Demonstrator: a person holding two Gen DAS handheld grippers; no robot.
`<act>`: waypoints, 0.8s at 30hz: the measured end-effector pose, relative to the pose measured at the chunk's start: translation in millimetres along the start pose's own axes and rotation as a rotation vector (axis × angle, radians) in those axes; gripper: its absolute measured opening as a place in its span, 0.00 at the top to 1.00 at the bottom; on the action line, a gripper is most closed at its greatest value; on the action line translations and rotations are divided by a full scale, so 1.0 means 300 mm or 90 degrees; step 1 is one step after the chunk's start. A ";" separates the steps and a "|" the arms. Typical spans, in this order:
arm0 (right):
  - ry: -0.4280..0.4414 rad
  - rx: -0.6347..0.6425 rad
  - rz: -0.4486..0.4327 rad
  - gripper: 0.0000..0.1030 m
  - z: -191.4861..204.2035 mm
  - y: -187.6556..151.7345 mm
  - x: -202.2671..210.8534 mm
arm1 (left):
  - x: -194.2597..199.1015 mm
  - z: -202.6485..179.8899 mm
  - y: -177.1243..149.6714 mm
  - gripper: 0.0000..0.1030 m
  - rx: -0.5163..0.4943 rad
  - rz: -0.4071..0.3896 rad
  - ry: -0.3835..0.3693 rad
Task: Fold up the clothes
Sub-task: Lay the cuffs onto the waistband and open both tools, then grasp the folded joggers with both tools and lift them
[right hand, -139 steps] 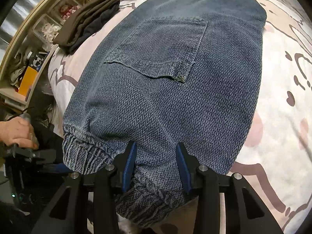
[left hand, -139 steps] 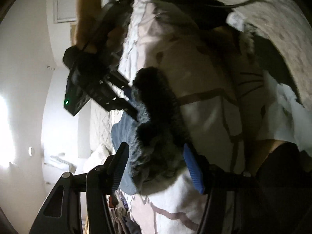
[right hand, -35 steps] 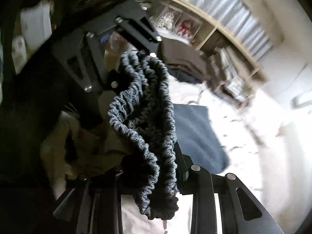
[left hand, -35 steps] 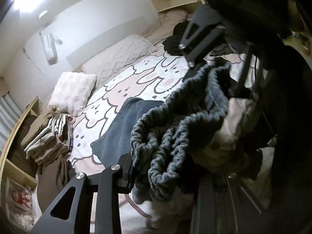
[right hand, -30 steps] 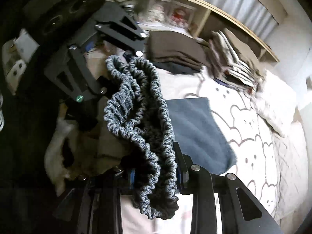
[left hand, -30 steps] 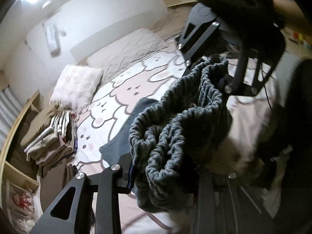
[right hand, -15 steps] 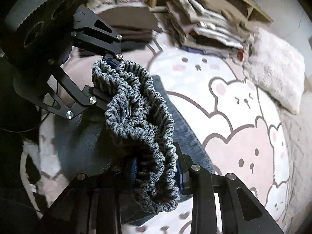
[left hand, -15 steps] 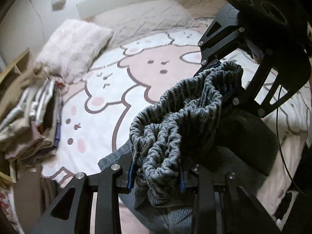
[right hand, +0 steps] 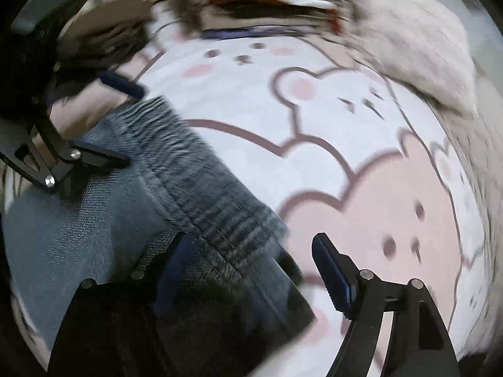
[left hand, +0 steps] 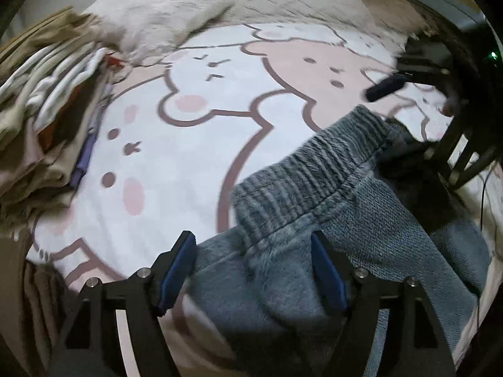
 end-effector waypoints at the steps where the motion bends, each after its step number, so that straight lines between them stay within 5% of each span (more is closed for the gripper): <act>1: -0.010 -0.028 -0.007 0.24 -0.022 -0.014 0.037 | 0.024 0.001 -0.002 0.27 0.002 -0.006 0.005; 7: -0.045 -0.181 -0.092 0.24 -0.050 -0.187 0.342 | 0.245 -0.069 -0.040 0.27 -0.089 -0.070 0.080; 11: 0.002 -0.286 -0.119 0.24 0.067 -0.382 0.489 | 0.400 -0.202 -0.100 0.27 -0.199 -0.114 0.089; 14: 0.001 -0.290 -0.115 0.30 0.187 -0.504 0.533 | 0.473 -0.344 -0.189 0.27 -0.309 -0.116 0.070; 15: -0.011 -0.277 -0.110 0.37 0.231 -0.539 0.545 | 0.488 -0.388 -0.222 0.27 -0.340 -0.109 0.061; 19: -0.141 -0.098 -0.092 0.38 0.423 -0.623 0.560 | 0.516 -0.519 -0.345 0.27 -0.467 -0.146 0.113; 24: -0.309 0.249 -0.082 0.38 0.698 -0.677 0.500 | 0.498 -0.620 -0.504 0.27 -0.669 -0.198 0.197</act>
Point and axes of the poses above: each gripper's, at about its wrist camera, not at the fingertips, and x roughly against the way its jaws point, z to its left, y to its top, the point moved 5 cm from there along -x, roughly the way its jaws point, and after that the axes turned 8 degrees about -z, right-handed, at the moved point
